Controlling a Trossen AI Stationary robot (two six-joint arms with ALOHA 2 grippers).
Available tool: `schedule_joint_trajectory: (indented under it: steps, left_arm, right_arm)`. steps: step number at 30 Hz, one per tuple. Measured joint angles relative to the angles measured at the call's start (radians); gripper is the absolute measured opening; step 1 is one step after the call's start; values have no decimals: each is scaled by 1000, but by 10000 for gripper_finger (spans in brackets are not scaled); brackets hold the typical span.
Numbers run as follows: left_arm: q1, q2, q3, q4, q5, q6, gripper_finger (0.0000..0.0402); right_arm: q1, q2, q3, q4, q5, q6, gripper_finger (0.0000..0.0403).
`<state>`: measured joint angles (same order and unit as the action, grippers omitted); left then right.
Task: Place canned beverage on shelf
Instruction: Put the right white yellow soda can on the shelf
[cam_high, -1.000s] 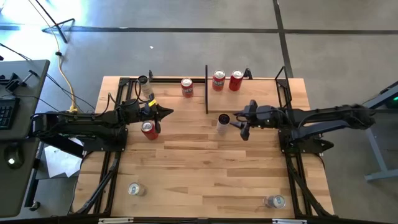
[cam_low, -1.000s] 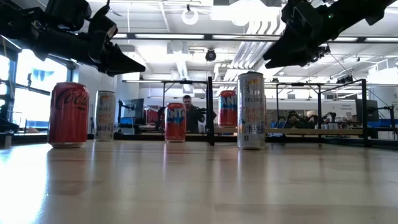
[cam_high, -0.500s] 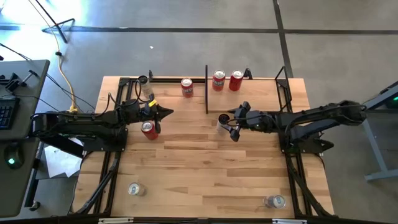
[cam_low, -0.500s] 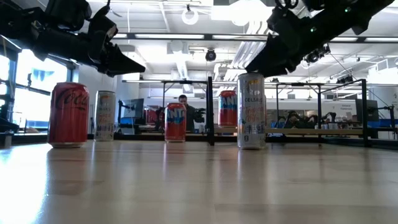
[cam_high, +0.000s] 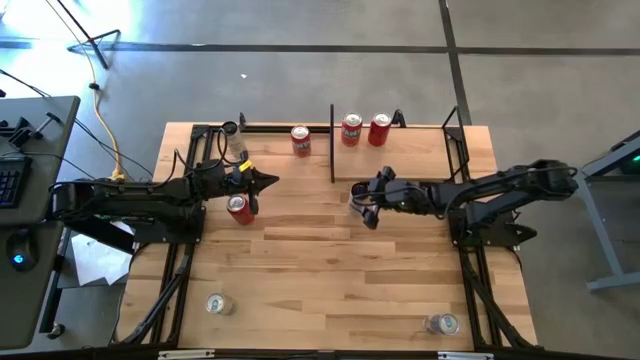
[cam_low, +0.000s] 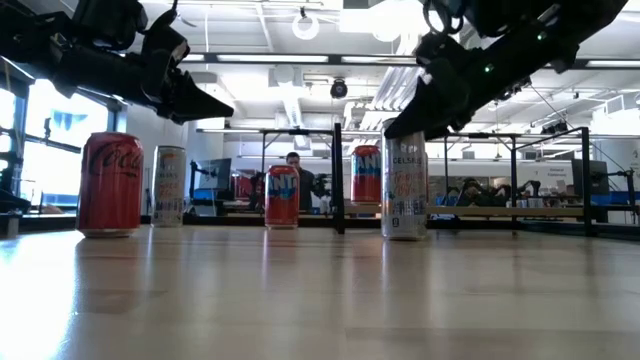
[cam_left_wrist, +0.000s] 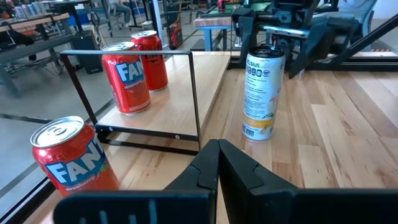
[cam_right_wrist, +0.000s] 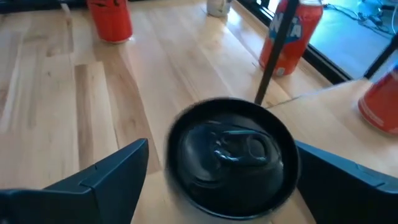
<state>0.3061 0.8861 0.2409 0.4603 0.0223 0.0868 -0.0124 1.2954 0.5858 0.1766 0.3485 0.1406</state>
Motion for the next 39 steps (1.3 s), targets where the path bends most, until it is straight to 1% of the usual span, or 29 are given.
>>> schedule_joint_trajectory:
  steps: [3, 5, 8, 9, 14, 17, 20, 22, 24, 27, 30, 33, 36, 39]
  left_arm:
    - [0, 0, 0, 0, 0, 0, 0]
    - [0, 0, 0, 0, 0, 0, 0]
    - [0, 0, 0, 0, 0, 0, 0]
    - [0, 0, 0, 0, 0, 0, 0]
    - [0, 0, 0, -1, 0, 0, 0]
    - [0, 0, 0, -5, 0, 0, 0]
    - [0, 0, 0, -13, 0, 0, 0]
    - [0, 0, 0, -18, 0, 1, 0]
    - [0, 0, 0, -21, 0, 1, 0]
    - [-2, 0, 0, -20, 0, 1, 0]
    - [-2, 0, 0, -12, 0, 2, 0]
    - [-2, 0, 0, -2, 0, 2, 0]
    - [-2, 0, 0, 6, 0, 2, 0]
    - [-2, 0, 0, 6, 0, 3, 0]
  right_arm:
    - [-18, 11, 0, -6, -10, 32, 331]
    - [-28, 12, 0, -4, -25, 42, 301]
    - [-36, 6, 5, -20, -31, 31, 243]
    - [-38, 3, 14, -35, -36, 13, 237]
    - [-40, -62, 105, -167, -48, -76, 237]
    - [-50, -119, 176, -303, -47, -157, 237]
    - [-93, -191, 235, -436, -52, -250, 237]
    - [-147, -244, 247, -496, -71, -324, 237]
    - [-222, -297, 236, -523, -139, -391, 237]
    - [-360, -369, 210, -544, -229, -460, 237]
    - [-510, -409, 179, -543, -300, -531, 237]
    - [-660, -403, 165, -536, -388, -570, 237]
    - [-799, -368, 163, -516, -501, -587, 237]
    - [-907, -320, 163, -457, -605, -589, 237]
